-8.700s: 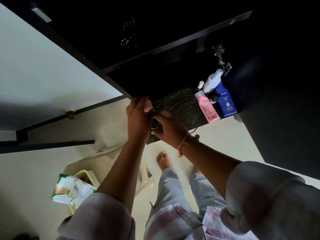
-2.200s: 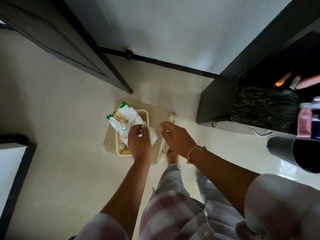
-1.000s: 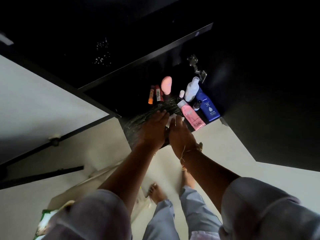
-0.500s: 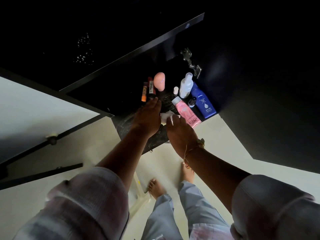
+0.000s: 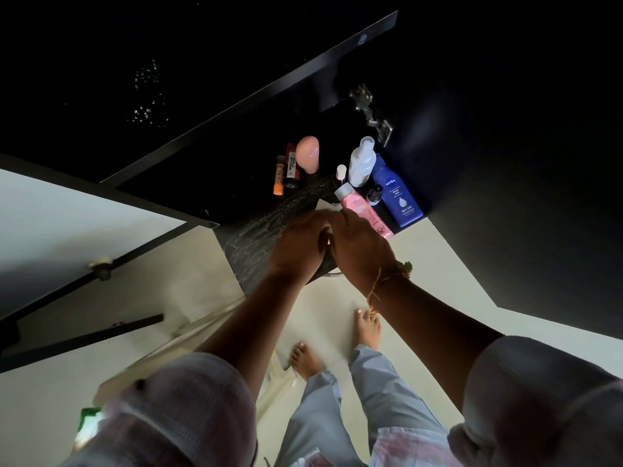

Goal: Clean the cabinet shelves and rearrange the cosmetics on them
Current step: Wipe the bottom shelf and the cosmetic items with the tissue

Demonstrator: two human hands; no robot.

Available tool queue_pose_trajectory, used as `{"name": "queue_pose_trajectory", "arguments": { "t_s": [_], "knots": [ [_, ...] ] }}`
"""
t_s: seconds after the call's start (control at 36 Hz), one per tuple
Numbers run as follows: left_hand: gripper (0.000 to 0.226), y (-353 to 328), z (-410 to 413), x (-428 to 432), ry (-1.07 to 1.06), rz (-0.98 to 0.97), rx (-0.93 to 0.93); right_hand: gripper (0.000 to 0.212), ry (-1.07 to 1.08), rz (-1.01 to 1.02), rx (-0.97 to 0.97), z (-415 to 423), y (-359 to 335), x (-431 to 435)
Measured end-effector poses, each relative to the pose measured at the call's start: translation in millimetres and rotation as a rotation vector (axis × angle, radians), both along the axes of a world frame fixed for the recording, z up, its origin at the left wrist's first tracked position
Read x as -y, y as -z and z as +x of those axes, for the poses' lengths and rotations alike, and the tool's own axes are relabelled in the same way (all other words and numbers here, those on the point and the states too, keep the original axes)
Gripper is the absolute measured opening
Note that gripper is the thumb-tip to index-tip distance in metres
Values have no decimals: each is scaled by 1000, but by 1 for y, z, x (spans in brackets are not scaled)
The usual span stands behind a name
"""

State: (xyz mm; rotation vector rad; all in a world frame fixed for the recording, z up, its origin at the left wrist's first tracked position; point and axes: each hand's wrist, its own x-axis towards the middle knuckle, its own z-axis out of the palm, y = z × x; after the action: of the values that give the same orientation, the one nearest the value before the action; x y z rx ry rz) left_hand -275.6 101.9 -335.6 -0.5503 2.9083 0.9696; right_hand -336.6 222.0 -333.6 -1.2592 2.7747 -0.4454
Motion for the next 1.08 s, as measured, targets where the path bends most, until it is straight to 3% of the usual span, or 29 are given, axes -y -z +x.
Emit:
{"name": "queue_pose_trajectory", "arguments": {
  "t_s": [0.08, 0.14, 0.25, 0.94, 1.08],
  "knots": [
    [45, 6, -3, 0, 14, -38, 69, 13, 31, 71, -134, 2, 0, -14],
    [50, 10, -3, 1, 19, -85, 85, 18, 47, 87, -167, 3, 0, -23],
    [47, 14, -5, -2, 18, -138, 96, 35, 72, 151, -132, -2, 6, -34],
    [45, 15, -31, 14, 10, -268, 63, 35, 39, 236, -64, -10, 11, -48],
    [64, 15, -35, 12, 15, -269, 24, 35, 42, 241, -36, -11, 11, -44]
  ]
}}
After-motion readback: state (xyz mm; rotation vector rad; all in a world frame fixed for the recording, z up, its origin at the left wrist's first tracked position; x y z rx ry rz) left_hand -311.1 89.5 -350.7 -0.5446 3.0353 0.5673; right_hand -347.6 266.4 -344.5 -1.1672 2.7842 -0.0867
